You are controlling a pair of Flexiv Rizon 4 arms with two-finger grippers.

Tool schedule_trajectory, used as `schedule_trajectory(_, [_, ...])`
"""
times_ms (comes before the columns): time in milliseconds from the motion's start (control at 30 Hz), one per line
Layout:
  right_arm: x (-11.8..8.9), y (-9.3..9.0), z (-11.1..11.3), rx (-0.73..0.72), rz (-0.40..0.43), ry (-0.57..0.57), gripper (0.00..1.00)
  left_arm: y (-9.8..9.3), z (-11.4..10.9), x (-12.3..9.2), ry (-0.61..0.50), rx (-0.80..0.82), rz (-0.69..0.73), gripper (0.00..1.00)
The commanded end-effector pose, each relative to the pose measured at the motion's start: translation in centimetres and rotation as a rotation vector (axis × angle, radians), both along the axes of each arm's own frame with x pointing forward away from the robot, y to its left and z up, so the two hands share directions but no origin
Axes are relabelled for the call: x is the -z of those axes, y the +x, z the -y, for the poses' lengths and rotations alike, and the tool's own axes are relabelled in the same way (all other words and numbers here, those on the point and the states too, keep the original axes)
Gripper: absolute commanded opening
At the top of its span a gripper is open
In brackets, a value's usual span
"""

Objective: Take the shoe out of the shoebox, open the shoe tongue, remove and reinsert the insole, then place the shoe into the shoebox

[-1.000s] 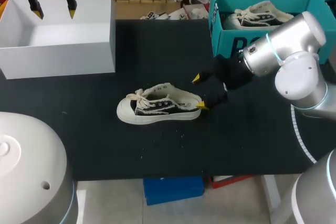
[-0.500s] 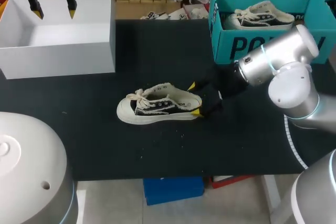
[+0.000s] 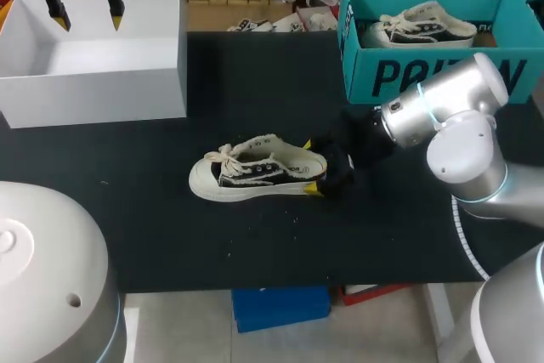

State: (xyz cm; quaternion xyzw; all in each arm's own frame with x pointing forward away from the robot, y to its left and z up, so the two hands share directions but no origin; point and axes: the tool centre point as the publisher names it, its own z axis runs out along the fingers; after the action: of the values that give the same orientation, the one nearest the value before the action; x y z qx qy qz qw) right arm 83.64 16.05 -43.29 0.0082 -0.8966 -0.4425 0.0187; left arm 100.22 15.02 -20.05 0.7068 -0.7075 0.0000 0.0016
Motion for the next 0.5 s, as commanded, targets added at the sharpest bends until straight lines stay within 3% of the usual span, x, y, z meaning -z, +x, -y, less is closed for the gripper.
schedule_trajectory(33, [0.78,0.30,-0.52,0.002,-0.002,0.007,1.00,-0.05,0.03,-0.05,0.001,-0.001,-0.001,1.00])
schedule_trajectory(133, [1.13,0.27,-0.93,-0.003,-0.005,0.013,1.00,-0.05,0.03,-0.05,0.001,-0.001,-0.001,1.00])
schedule_trajectory(167, [1.28,0.27,-1.03,0.005,-0.003,-0.002,0.35,-0.05,0.03,-0.05,0.001,-0.001,-0.001,1.00])
schedule_trajectory(200, [1.36,0.27,-1.04,0.015,-0.005,-0.002,0.00,-0.05,0.03,-0.05,0.001,-0.001,-0.001,1.00])
schedule_trajectory(500, [1.36,0.27,-1.04,0.015,-0.005,-0.002,0.00,-0.05,0.03,-0.05,0.001,-0.001,-0.001,1.00])
